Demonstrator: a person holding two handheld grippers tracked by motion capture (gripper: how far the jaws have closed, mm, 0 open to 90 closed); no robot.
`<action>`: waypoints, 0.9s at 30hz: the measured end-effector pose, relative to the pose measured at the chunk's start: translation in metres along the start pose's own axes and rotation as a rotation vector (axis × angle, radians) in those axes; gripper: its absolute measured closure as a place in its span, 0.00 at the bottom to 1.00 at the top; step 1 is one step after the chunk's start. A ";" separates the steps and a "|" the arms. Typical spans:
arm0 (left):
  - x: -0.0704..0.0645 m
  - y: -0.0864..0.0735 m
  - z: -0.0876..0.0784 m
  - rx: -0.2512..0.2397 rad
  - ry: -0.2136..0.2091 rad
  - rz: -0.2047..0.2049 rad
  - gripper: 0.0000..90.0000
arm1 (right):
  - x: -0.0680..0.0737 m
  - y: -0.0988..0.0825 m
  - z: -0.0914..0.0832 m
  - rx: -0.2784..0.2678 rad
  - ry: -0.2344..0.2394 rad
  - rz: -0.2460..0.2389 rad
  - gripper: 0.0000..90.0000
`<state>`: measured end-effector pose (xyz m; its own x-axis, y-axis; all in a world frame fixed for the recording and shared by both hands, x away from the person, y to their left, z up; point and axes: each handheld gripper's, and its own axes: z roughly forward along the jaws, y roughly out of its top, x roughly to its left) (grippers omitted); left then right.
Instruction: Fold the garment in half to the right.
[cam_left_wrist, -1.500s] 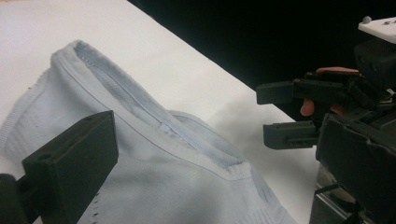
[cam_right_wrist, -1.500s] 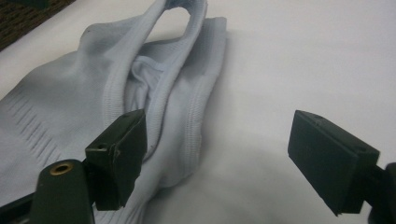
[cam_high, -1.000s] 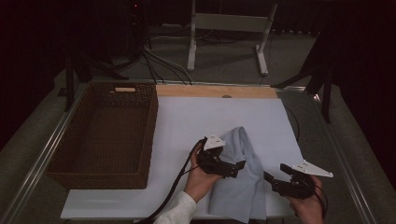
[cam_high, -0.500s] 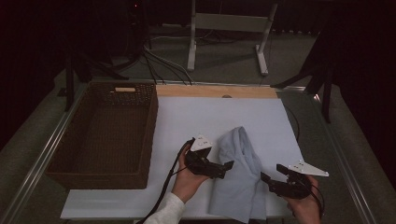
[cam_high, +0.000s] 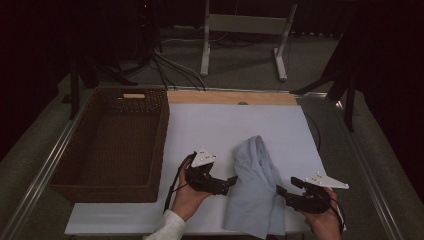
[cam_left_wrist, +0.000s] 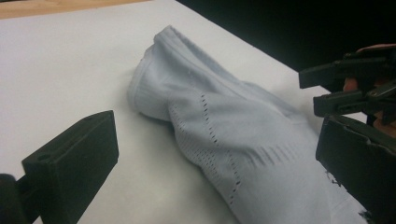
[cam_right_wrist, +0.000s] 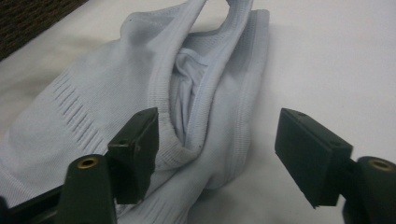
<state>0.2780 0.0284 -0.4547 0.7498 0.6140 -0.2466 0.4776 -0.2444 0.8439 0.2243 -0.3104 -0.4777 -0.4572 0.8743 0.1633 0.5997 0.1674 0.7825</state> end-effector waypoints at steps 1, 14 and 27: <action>0.001 -0.001 -0.001 0.002 0.004 0.001 0.00 | 0.001 0.000 0.000 0.001 0.002 -0.002 0.35; 0.004 -0.008 -0.009 0.005 0.020 0.011 0.00 | 0.009 0.001 0.007 0.032 0.044 -0.014 0.40; 0.006 -0.011 -0.015 0.005 0.021 0.011 0.00 | 0.012 0.000 0.019 0.086 0.056 -0.020 0.46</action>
<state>0.2708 0.0457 -0.4582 0.7453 0.6266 -0.2276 0.4721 -0.2550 0.8439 0.2308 -0.2911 -0.4868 -0.5037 0.8442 0.1834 0.6433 0.2248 0.7319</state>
